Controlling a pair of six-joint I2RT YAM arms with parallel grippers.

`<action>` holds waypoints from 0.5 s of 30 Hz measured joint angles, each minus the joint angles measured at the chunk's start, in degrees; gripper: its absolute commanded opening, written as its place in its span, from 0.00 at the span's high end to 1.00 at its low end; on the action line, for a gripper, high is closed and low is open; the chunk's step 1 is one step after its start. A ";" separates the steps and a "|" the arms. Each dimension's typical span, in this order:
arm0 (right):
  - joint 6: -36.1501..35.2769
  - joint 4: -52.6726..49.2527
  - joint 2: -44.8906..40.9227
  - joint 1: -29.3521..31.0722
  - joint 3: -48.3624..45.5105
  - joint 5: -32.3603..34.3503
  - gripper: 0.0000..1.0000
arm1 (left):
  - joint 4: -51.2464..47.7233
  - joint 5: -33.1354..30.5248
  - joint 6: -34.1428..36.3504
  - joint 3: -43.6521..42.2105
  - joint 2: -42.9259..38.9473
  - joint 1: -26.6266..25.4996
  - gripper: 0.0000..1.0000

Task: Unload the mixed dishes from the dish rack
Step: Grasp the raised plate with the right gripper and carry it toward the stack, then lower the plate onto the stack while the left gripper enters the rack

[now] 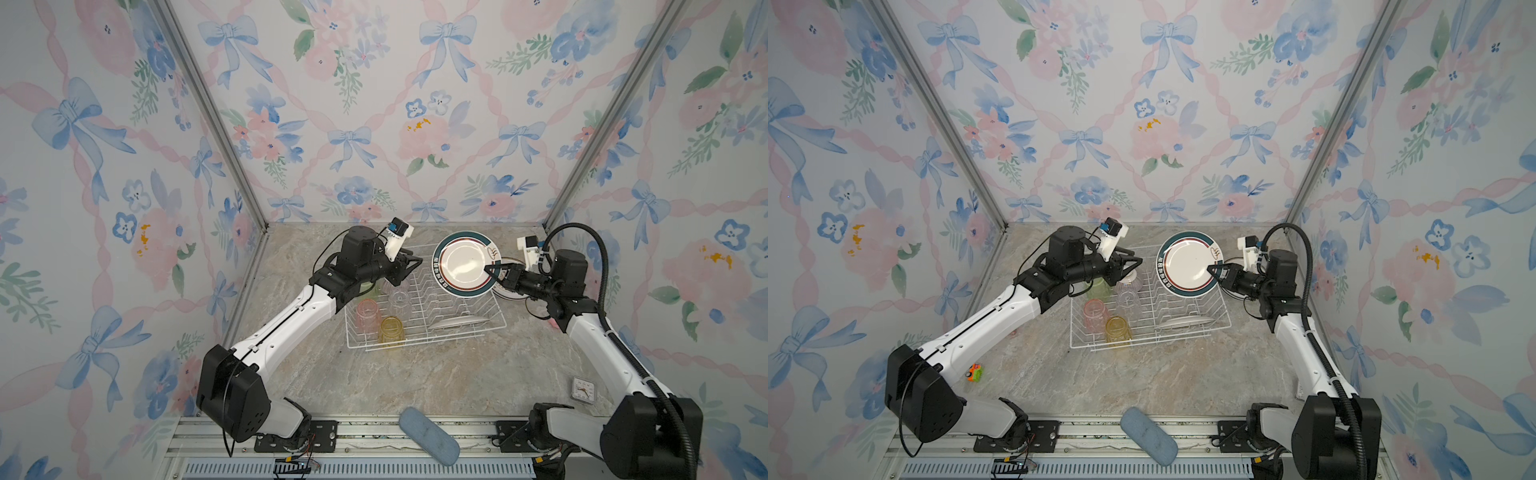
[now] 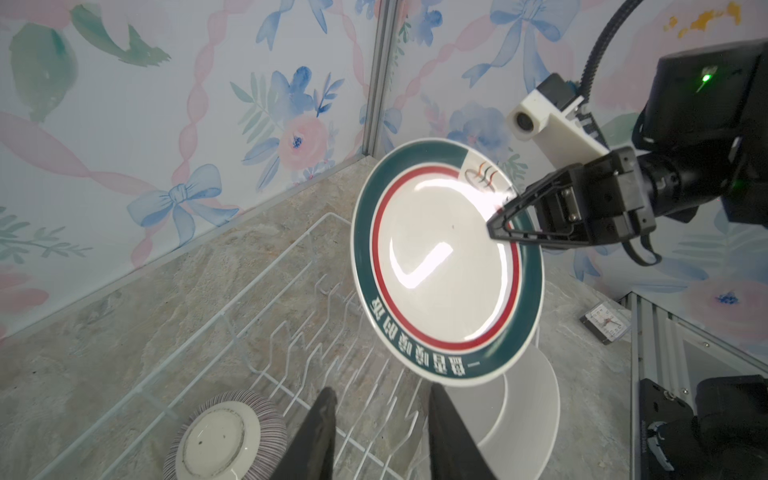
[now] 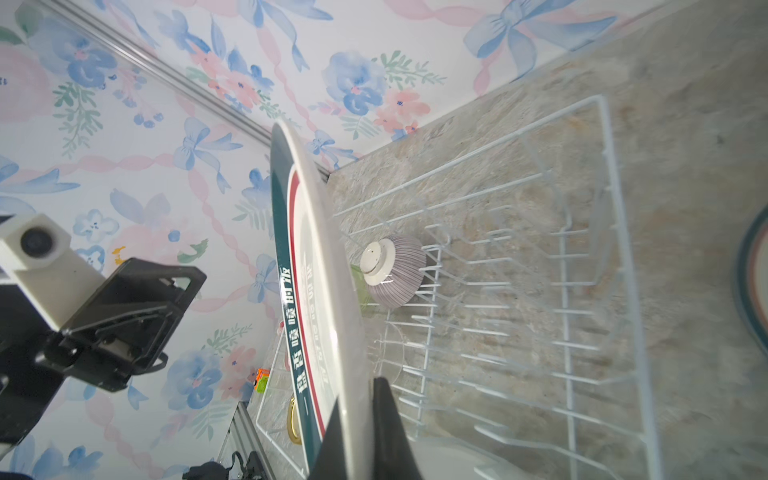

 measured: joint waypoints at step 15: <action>2.12 -1.29 2.84 -19.12 -0.83 10.95 1.00 | -4.15 -19.98 9.51 -3.78 0.02 -14.91 0.65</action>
